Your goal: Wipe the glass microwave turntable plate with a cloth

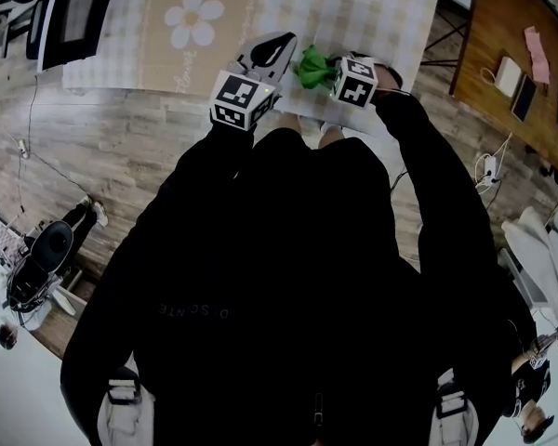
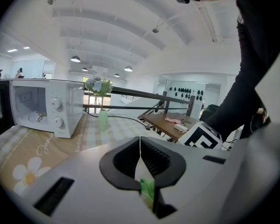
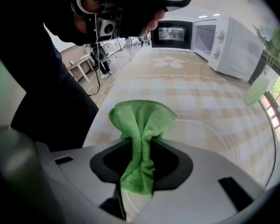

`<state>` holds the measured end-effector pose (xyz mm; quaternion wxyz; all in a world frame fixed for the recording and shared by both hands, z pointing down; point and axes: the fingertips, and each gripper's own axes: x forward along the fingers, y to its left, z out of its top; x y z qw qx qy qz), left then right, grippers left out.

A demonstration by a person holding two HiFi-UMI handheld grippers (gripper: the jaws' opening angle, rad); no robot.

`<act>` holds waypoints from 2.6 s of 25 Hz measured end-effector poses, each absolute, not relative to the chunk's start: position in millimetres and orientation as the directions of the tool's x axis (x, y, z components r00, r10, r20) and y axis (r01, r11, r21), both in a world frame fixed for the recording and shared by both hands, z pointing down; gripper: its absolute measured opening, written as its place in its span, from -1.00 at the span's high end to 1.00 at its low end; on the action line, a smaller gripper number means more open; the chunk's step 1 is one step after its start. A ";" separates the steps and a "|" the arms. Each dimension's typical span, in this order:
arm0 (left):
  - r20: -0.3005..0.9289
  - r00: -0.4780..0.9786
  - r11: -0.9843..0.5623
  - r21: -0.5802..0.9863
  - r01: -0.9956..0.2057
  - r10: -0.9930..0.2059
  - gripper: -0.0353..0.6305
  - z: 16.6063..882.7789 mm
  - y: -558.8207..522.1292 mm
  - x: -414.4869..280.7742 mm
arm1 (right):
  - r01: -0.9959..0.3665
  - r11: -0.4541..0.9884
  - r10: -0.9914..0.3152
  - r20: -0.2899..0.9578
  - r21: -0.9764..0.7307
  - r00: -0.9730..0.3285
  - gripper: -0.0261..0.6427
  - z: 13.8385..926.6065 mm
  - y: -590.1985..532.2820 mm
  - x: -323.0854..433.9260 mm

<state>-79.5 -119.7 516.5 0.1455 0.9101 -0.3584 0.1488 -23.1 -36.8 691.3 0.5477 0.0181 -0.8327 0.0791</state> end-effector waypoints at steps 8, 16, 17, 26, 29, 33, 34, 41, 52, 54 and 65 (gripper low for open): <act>0.372 0.729 -0.735 0.156 -0.659 -0.575 0.83 515.4 -115.2 -46.5 | -0.146 0.983 0.047 0.923 -0.111 -0.381 0.51 691.5 -23.2 16.7; 0.373 0.749 -0.758 0.159 -0.633 -0.547 0.83 517.8 -108.4 -12.8 | -0.173 0.979 0.042 0.931 -0.112 -0.362 0.51 692.7 -10.3 57.1; 0.373 0.752 -0.760 0.160 -0.630 -0.544 0.83 517.7 -107.5 -8.5 | -0.175 0.978 0.043 0.932 -0.113 -0.359 0.51 692.9 -8.7 62.4; 0.365 0.765 -0.779 0.147 -0.610 -0.530 0.83 512.5 -108.1 19.0 | -0.210 0.971 0.037 0.943 -0.112 -0.331 0.50 694.1 -1.0 108.7; 0.366 0.765 -0.781 0.140 -0.608 -0.530 0.83 510.9 -108.2 21.9 | -0.222 0.969 0.031 0.947 -0.107 -0.321 0.50 694.3 -0.4 120.0; 0.369 0.763 -0.784 0.128 -0.607 -0.531 0.83 507.0 -109.0 19.2 | -0.233 0.967 0.034 0.960 -0.101 -0.278 0.50 694.8 -0.5 138.0; 0.370 0.762 -0.783 0.127 -0.609 -0.532 0.83 506.2 -109.5 17.5 | -0.244 0.965 0.031 0.963 -0.098 -0.267 0.50 694.8 -1.5 143.6; 0.365 0.762 -0.784 0.122 -0.609 -0.536 0.83 496.5 -116.1 7.5 | -0.441 0.885 -0.031 0.925 -0.151 -0.378 0.50 661.0 -14.9 156.7; 0.313 0.791 -0.810 0.101 -0.578 -0.526 0.83 454.9 -127.8 -1.0 | -0.622 0.770 -0.339 0.735 -0.142 -0.588 0.50 554.0 -60.7 113.5; 0.292 0.799 -0.815 0.097 -0.572 -0.526 0.83 442.2 -129.5 -3.0 | -0.646 0.753 -0.408 0.678 -0.129 -0.611 0.50 525.8 -70.6 105.2; 0.147 0.849 -0.850 0.082 -0.521 -0.507 0.83 363.7 -132.8 4.6 | -0.802 0.583 -0.743 0.315 -0.131 -0.591 0.51 377.2 -101.2 111.1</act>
